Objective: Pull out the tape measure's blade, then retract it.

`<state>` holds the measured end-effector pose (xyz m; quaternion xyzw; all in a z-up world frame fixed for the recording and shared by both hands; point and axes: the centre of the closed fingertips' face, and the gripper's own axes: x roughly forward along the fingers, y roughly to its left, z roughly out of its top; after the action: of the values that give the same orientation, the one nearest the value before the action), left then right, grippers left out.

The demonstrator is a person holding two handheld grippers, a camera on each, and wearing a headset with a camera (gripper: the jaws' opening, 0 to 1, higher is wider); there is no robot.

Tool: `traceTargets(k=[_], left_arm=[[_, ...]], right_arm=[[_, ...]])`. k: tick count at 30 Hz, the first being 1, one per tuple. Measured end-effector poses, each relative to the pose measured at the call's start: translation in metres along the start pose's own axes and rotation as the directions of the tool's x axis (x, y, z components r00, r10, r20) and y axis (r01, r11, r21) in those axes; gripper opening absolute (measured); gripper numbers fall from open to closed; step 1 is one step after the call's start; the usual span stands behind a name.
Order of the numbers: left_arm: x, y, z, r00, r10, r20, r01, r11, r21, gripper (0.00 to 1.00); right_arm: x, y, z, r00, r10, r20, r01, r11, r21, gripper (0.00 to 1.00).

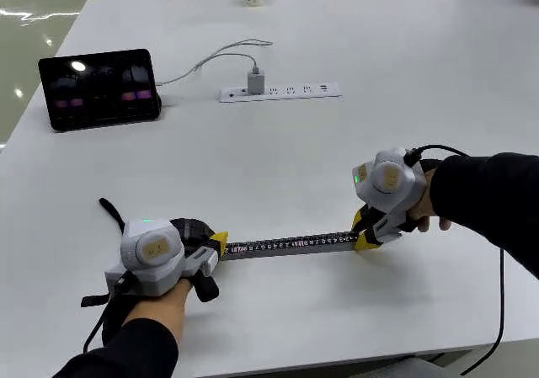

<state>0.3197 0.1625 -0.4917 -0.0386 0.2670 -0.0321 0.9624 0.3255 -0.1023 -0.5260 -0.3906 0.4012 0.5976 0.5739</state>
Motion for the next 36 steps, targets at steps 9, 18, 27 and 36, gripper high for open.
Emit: traceTargets(k=[9,18,27,36], left_arm=[[0.0009,0.0002,-0.0012,0.9997,-0.009,-0.022,0.009,1.000,-0.002,0.64],[0.0004,-0.0002,-0.0018,0.9996,-0.009,-0.026,0.009,1.000,0.001,0.64],[-0.0002,0.0003,-0.0026,0.9995,-0.010,-0.031,0.010,1.000,0.008,0.64],[0.0000,0.0000,-0.0034,0.9995,-0.008,-0.031,0.008,1.000,0.012,0.64]], right_arm=[[0.0000,0.0004,0.0016,0.9997,-0.014,-0.019,0.014,1.000,0.019,0.11],[0.0009,0.0005,0.0033,0.9986,-0.022,-0.048,0.023,0.999,0.025,0.11],[0.0017,0.0007,0.0049,0.9976,-0.023,-0.065,0.024,1.000,0.013,0.12],[0.0020,0.0005,0.0056,0.9982,-0.031,-0.051,0.033,0.999,0.031,0.11]])
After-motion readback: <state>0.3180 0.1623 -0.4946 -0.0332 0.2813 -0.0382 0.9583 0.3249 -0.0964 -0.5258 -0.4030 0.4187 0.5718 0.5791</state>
